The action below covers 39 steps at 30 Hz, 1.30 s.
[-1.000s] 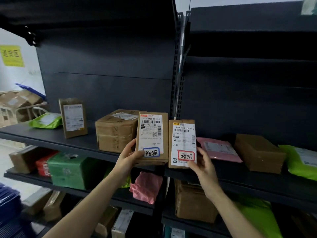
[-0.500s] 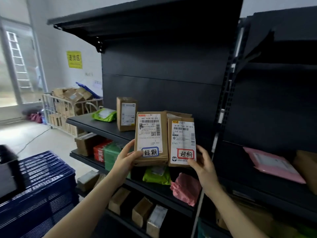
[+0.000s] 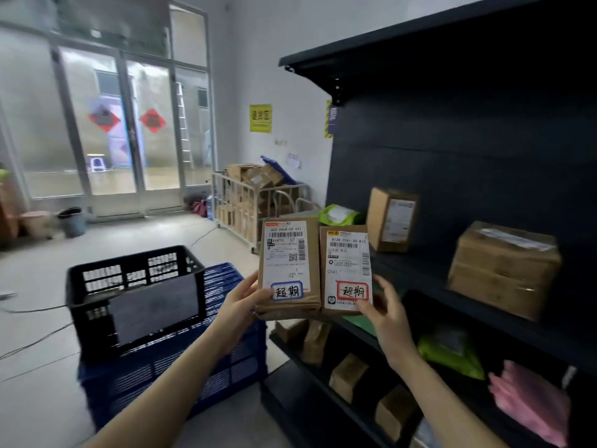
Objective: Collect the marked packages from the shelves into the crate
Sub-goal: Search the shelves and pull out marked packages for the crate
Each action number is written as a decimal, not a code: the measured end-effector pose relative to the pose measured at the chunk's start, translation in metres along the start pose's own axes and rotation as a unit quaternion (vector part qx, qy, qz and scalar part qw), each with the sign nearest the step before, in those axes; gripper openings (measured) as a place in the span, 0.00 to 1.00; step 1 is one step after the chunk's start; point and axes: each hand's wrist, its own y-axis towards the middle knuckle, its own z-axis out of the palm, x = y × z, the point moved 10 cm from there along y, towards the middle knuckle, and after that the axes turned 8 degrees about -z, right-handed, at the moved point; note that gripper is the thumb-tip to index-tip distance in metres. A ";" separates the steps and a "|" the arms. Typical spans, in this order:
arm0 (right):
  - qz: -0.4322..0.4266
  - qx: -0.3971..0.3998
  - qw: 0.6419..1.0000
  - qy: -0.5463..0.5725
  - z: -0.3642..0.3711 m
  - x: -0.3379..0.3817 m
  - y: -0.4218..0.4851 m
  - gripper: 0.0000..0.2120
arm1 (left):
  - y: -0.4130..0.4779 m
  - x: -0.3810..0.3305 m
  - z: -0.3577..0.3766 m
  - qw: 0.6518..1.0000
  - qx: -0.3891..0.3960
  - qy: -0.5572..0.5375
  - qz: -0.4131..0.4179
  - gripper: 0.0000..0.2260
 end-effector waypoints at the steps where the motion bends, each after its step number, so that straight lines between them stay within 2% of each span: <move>1: 0.000 0.010 1.000 0.006 0.024 -0.002 0.001 0.19 | -0.007 -0.004 -0.023 1.000 -0.012 0.008 0.004 0.21; 5: 0.006 0.065 0.997 0.029 0.120 -0.010 0.002 0.18 | -0.037 -0.011 -0.111 0.997 -0.070 0.017 0.011 0.24; 9: 0.014 0.128 0.990 0.058 0.205 -0.016 0.003 0.17 | -0.066 -0.009 -0.189 0.991 -0.136 0.018 0.002 0.20; 16: 0.054 0.210 0.972 0.087 0.320 -0.040 0.014 0.16 | -0.089 -0.007 -0.280 0.975 -0.221 0.033 -0.016 0.24; 24: 0.055 0.254 0.961 0.092 0.394 -0.084 0.076 0.16 | -0.037 -0.010 -0.342 0.968 -0.247 0.023 -0.034 0.26; 30: 0.066 0.282 0.952 0.100 0.443 -0.123 0.138 0.16 | 0.026 -0.008 -0.388 0.959 -0.277 0.025 -0.063 0.20; 39: 0.069 0.311 0.943 0.093 0.514 -0.161 0.206 0.16 | 0.090 -0.009 -0.454 0.949 -0.305 0.010 -0.079 0.20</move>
